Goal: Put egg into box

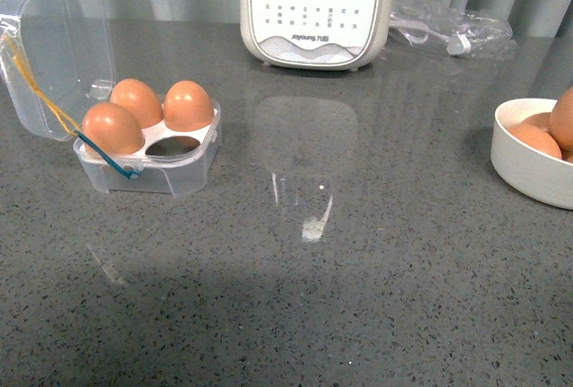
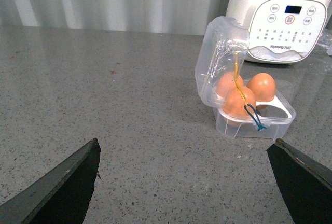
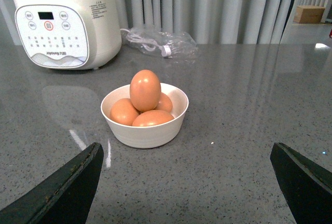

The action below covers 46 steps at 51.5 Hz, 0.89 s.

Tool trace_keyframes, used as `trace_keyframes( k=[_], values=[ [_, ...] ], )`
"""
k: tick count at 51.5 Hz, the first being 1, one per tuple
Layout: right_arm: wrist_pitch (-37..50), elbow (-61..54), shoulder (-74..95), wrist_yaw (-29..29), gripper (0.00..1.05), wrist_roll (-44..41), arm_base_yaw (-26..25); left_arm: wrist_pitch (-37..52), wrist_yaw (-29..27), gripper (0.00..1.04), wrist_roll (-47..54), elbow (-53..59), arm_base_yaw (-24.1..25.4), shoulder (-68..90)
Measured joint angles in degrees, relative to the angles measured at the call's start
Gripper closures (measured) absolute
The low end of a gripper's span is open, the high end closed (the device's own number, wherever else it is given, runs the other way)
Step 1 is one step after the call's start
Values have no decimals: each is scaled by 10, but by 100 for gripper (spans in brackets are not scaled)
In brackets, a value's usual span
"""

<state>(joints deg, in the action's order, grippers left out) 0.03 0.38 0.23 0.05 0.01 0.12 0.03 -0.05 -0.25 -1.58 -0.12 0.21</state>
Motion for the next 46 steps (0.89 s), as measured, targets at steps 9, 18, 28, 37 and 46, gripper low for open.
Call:
trace_keyframes(
  k=[9,18,28,37,46],
  values=[
    [0,0,0,0,7,0,0,0,0,7,0,0,0,0],
    [-71,54,121,159,7,93,17,0,1,7,0,0,0,0],
    [37,112,263,53,7,84,-51,0,0,7,0,0,0,0],
    [101,149,383,-5,7,46,-64,0,0,7,0,0,0,0],
    [146,184,482,-106,7,26,-64,0,0,7,0,0,0,0]
  ],
)
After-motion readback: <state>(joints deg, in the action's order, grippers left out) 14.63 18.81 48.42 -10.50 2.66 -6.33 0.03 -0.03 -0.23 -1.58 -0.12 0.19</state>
